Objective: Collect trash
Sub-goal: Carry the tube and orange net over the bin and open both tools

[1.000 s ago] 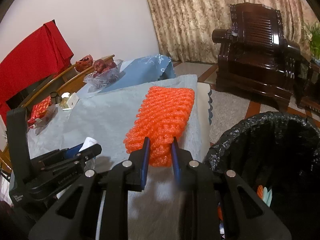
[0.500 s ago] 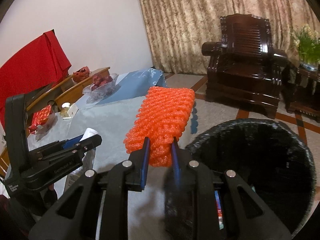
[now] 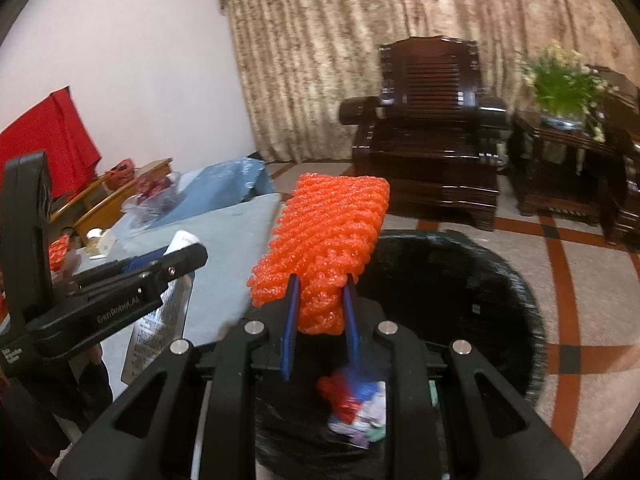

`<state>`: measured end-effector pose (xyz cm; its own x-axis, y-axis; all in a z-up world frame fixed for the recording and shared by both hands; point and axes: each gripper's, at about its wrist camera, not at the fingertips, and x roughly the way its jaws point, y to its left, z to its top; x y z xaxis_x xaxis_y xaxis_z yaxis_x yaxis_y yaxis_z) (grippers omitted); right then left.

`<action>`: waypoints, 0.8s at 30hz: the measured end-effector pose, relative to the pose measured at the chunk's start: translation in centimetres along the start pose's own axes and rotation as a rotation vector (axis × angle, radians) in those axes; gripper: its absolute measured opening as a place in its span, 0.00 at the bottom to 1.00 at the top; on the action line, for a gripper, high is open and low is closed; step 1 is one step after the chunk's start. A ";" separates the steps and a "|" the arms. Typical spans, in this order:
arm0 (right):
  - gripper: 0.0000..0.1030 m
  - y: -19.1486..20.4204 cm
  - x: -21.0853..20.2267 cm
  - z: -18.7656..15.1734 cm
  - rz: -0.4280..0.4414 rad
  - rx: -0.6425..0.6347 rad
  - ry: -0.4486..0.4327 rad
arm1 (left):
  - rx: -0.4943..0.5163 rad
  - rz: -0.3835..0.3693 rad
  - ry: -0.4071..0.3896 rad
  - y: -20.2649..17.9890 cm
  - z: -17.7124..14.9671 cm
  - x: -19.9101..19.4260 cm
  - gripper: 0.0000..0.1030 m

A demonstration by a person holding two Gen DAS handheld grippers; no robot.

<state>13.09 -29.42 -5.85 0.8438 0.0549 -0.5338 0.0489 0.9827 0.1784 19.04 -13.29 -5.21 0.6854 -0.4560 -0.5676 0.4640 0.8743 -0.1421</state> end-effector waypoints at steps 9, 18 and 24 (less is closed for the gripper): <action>0.19 -4.3 -1.0 -1.4 -0.087 0.032 -0.001 | 0.052 -0.068 0.005 -5.9 0.4 3.6 0.31; 0.39 -6.1 0.5 -2.8 -0.148 0.037 0.053 | 0.065 -0.096 0.064 -6.8 -0.3 6.5 0.44; 0.86 -6.4 0.5 -3.3 -0.189 0.056 0.057 | 0.059 -0.071 0.064 -5.6 -0.7 5.9 0.70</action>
<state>11.45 -35.09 -10.00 0.7851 -0.1184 -0.6080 0.2349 0.9651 0.1155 20.09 -20.78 -8.30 0.6132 -0.5035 -0.6087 0.5439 0.8279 -0.1369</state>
